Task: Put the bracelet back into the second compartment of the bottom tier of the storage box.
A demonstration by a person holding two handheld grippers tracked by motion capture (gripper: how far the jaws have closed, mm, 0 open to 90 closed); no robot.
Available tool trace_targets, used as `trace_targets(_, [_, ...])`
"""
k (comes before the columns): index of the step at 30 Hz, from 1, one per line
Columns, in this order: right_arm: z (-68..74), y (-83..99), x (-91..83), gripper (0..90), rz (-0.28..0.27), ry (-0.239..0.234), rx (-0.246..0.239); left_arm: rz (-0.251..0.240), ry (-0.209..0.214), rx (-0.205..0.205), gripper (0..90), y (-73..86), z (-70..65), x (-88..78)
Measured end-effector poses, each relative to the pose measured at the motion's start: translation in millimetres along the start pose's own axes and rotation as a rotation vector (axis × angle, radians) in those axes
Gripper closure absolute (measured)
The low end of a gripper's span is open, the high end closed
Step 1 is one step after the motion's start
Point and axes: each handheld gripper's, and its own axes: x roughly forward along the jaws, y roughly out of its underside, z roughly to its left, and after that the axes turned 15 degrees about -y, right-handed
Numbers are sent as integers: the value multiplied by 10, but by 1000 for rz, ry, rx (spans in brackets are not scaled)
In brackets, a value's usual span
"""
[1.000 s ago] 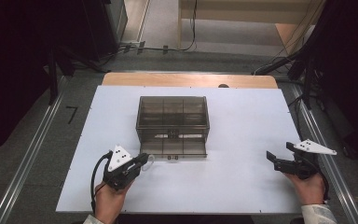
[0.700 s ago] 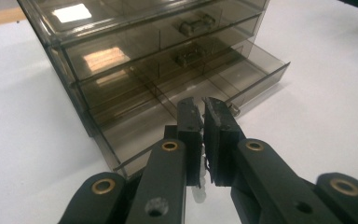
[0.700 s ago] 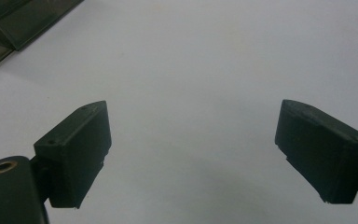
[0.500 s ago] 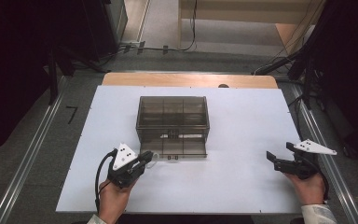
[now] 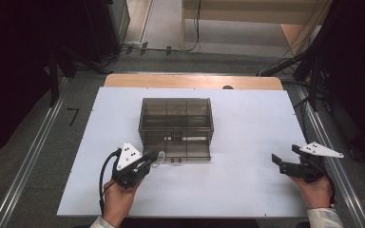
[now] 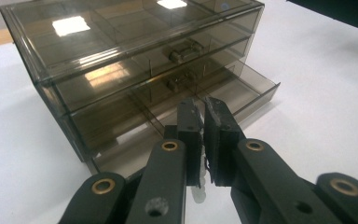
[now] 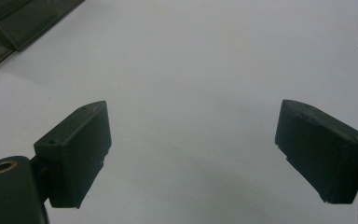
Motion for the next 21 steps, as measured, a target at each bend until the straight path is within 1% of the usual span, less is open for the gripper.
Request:
trace_targets(7, [-2,0,-1,90,-1,-1,0,0,1,8,864,-44,-25,58])
trace_targets(21, [-2,0,-2,90,-2,-2,1,-10,0,9,864,-119,-51,139])
